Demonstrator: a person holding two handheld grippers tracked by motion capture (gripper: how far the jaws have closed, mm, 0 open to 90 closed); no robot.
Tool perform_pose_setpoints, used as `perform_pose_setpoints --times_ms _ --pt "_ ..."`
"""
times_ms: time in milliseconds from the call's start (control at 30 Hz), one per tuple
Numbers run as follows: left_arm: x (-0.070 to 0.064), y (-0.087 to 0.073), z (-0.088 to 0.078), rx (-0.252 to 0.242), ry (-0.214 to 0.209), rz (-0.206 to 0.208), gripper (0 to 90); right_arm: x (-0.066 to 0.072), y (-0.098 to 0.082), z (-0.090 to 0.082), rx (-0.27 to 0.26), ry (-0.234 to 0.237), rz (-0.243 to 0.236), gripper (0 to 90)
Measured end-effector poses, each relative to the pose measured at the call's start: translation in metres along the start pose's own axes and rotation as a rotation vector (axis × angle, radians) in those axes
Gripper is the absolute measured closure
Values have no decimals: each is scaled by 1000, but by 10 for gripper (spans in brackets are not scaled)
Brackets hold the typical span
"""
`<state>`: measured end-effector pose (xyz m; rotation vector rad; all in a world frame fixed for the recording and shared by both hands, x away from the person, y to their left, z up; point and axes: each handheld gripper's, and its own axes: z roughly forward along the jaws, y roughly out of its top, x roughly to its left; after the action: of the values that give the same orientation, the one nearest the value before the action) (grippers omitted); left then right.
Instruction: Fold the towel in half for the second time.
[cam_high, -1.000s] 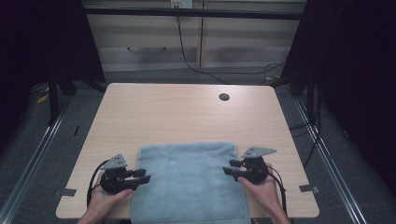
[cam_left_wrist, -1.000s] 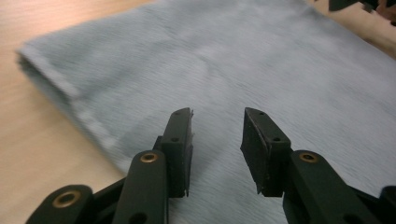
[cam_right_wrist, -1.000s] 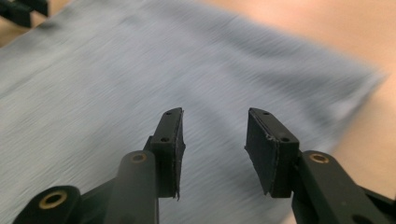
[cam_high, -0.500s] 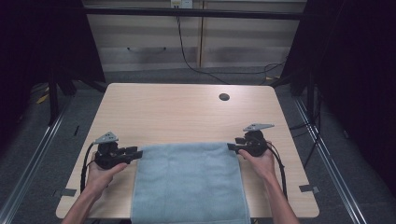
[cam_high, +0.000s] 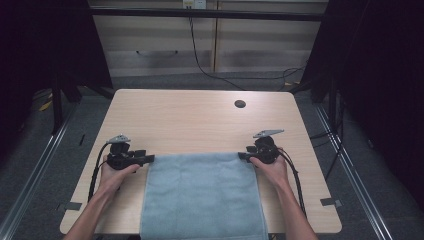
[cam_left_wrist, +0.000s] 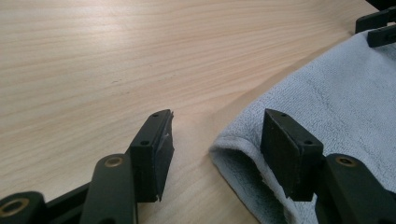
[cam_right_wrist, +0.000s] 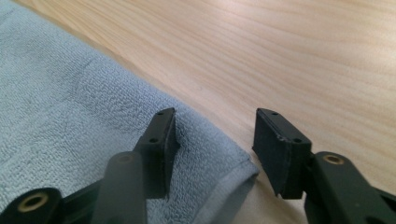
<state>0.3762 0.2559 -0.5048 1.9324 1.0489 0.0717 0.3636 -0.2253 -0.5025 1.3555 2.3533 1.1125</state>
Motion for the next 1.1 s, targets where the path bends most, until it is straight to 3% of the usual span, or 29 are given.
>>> perform_pose_setpoints --times_ms 100,267,300,333,367,400,467,533,667,833,900,1100 --pt "-4 -1 4 7 -21 21 431 0 -4 0 -8 8 8 569" --pt "-11 2 14 56 -30 62 482 0 -6 -3 -21 31 17 756" --pt "-15 4 17 70 -9 85 493 1 -7 -3 -31 35 23 796" --pt "-16 5 17 76 -16 99 518 1 -7 -3 -37 38 25 816" --pt "-18 4 18 79 -38 118 599 1 -7 -3 -40 42 26 830" --pt "-20 3 20 87 -26 124 655 1 -7 -4 -41 46 26 841" --pt "-21 3 20 91 -40 124 750 1 -6 -7 -47 56 33 851" --pt "-23 4 18 73 -44 124 799 2 -5 -11 -56 63 30 856" --pt "-23 13 5 -64 -70 50 823 5 1 -23 -80 61 18 858" --pt "-29 35 -3 -91 -68 84 824 4 16 -42 -156 66 25 861" --pt "-30 46 -7 -122 -72 72 824 3 26 -50 -181 54 18 861" --pt "-35 76 -16 -159 -49 106 824 -2 54 -71 -247 45 14 862"
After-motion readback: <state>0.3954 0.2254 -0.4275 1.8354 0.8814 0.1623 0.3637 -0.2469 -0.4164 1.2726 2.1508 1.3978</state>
